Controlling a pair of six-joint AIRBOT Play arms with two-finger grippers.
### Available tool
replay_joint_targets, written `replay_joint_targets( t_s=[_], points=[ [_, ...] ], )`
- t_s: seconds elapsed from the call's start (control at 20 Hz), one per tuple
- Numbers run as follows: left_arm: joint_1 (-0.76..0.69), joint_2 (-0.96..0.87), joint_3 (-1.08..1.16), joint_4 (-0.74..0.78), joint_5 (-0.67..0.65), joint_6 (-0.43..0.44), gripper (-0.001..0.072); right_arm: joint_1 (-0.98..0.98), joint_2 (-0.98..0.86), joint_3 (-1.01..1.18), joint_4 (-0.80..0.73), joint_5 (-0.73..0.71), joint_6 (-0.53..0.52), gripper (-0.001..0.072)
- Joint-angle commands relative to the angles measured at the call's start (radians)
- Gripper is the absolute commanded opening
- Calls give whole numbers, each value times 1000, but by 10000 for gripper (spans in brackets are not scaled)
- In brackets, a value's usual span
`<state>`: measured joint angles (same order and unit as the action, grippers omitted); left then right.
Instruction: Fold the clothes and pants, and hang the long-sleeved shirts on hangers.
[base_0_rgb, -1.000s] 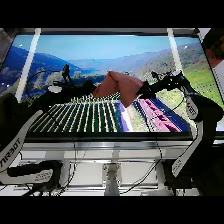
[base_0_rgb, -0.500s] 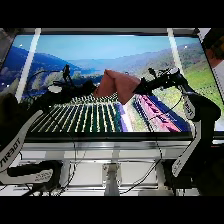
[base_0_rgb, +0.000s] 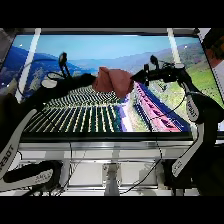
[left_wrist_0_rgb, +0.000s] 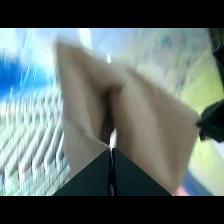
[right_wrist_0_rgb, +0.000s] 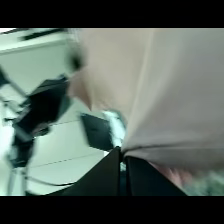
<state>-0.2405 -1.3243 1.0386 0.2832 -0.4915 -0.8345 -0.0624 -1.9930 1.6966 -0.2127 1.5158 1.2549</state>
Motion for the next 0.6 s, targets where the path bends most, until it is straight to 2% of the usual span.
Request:
replay_joint_targets(
  t_s=[0.0,0.1,0.3,0.45,0.55],
  points=[
    [2,127,116,16,231,152,5,1,106,98,149,16,-35,12],
    [2,182,167,89,350,188,5,1,162,215,117,-42,-23,12],
    [3,193,190,156,357,188,6,2,208,378,-128,-199,123,11],
    [3,161,190,159,352,188,6,5,209,343,-297,-146,206,11],
    [3,145,189,160,315,189,6,7,209,296,-399,-85,211,11]
  ],
)
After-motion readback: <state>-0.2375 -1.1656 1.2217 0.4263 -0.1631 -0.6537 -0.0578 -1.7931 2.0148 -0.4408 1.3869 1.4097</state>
